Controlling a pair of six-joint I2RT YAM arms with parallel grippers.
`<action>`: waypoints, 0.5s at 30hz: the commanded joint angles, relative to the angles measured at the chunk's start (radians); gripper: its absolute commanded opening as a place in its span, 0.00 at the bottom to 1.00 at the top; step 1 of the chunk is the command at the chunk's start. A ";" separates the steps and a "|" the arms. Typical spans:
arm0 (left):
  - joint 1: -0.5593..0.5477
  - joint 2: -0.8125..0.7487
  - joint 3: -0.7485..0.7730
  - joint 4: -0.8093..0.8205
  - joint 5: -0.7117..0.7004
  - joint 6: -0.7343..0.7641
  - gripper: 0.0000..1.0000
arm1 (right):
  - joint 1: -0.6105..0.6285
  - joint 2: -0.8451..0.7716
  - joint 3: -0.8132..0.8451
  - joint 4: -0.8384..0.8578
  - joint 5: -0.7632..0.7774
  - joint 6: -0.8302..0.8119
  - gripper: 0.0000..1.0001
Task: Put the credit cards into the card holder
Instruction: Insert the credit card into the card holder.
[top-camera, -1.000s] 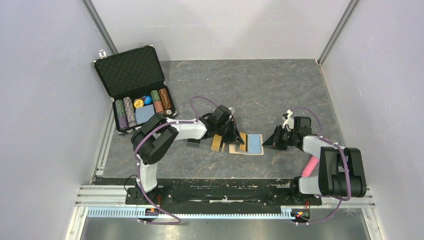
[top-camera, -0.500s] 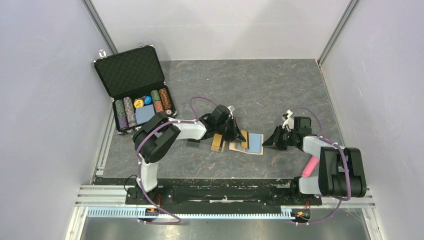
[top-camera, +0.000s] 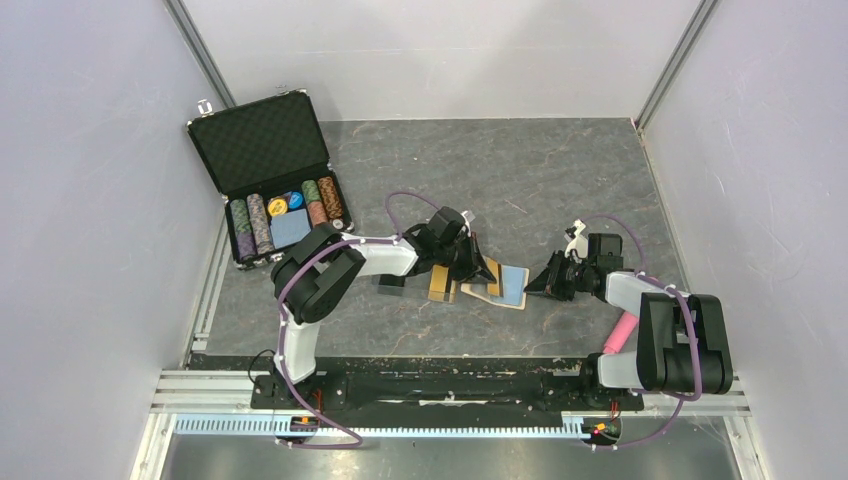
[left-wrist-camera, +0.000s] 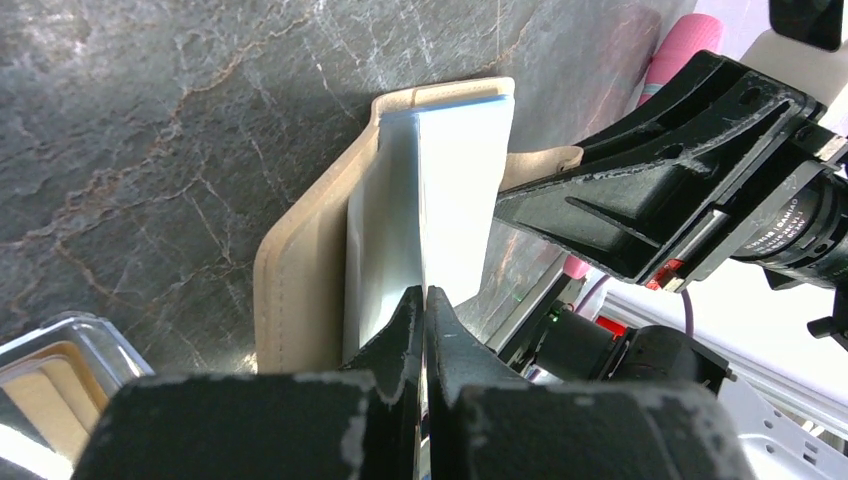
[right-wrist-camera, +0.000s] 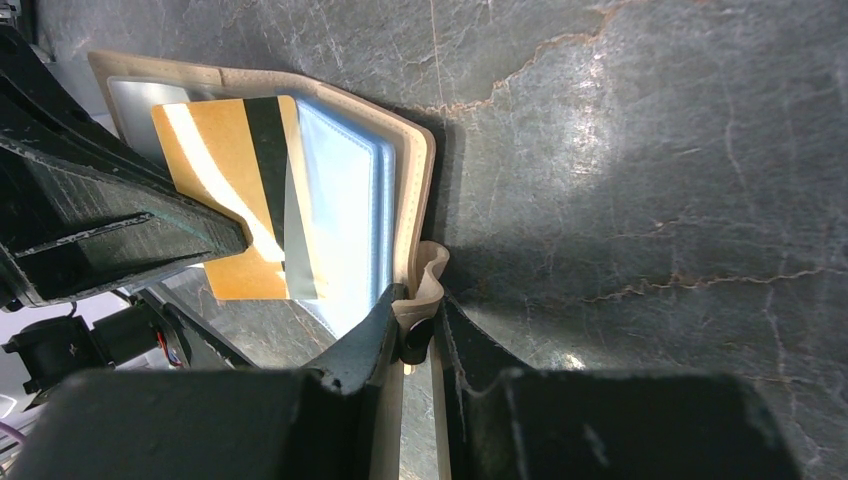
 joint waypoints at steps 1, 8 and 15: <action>-0.027 -0.030 0.036 -0.133 0.019 0.046 0.02 | 0.002 0.016 -0.033 -0.045 0.048 -0.020 0.00; -0.026 -0.068 0.061 -0.240 -0.001 0.100 0.02 | 0.000 0.017 -0.035 -0.042 0.044 -0.020 0.00; -0.032 -0.031 0.069 -0.207 0.051 0.085 0.02 | 0.000 0.017 -0.039 -0.039 0.040 -0.019 0.00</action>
